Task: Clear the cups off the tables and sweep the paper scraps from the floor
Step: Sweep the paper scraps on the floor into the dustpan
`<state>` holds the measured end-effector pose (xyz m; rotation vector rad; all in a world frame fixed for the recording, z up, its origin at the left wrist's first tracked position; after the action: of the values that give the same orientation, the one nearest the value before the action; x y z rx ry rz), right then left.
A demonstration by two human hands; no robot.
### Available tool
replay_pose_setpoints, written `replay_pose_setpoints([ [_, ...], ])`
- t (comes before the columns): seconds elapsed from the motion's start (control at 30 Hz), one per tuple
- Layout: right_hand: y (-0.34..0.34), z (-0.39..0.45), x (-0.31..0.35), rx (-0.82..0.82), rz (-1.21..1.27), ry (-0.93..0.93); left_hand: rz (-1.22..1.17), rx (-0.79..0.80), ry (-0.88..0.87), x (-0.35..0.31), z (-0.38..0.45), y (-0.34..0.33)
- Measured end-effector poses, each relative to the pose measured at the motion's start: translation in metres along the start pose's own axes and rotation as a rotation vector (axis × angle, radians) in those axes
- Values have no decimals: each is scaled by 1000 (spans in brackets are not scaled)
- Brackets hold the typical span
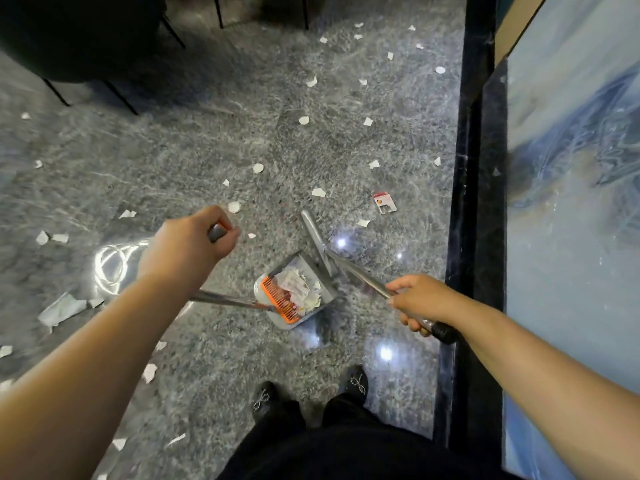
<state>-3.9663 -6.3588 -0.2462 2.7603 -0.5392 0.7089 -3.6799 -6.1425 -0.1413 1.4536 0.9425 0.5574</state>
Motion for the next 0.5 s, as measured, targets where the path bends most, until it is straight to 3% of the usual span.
replay_pose_setpoints([
  [0.17,-30,26,37,-15,-27,15,29,-55,40,55,7,18],
  [0.5,-112,76,84,-18,-255,-73,71,13,28,133,50,21],
])
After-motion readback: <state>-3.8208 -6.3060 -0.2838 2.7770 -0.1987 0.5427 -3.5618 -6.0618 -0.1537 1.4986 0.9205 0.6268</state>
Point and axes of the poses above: each hand's wrist, its own z-axis towards the middle knuckle, its own y-axis out of the back of the hand, x = y × z, the point moved 6 cm from there along z, towards the middle knuckle, and after that the axes turned 11 degrees about z, right-handed, at the moved point
